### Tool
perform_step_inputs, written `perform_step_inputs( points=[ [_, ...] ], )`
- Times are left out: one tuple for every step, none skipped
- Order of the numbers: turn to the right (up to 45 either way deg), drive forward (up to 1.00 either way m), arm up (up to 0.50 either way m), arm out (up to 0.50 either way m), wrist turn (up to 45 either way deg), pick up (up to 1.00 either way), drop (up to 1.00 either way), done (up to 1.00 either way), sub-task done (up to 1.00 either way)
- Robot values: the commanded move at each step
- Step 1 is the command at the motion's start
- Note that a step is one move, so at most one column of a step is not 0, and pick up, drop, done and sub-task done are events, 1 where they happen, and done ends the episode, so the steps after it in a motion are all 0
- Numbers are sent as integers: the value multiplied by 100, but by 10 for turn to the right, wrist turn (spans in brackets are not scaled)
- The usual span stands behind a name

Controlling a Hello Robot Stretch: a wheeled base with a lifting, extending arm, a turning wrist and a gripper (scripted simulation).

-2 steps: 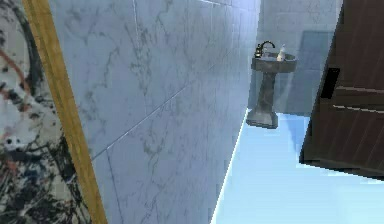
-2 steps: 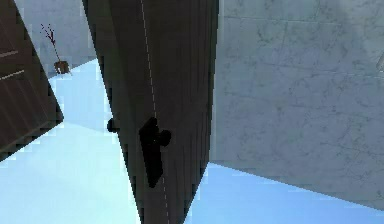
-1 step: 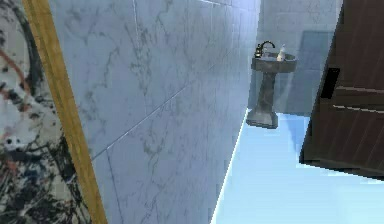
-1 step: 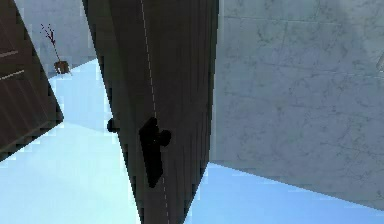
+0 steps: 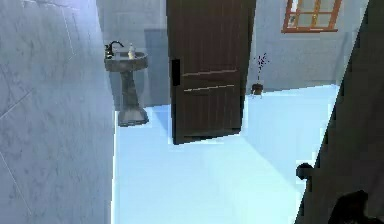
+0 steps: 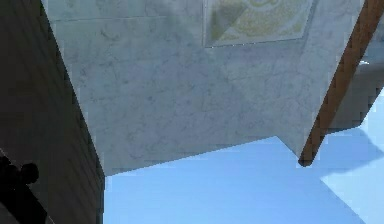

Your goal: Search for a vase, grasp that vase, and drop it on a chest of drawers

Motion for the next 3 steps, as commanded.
perform_step_inputs(
  points=[
    [0, 45, 0, 0, 0, 0, 0, 0, 0],
    [60, 0, 0, 0, 0, 0, 0, 0, 0],
    [30, 0, 0, 0, 0, 0, 0, 0, 0]
  ],
)
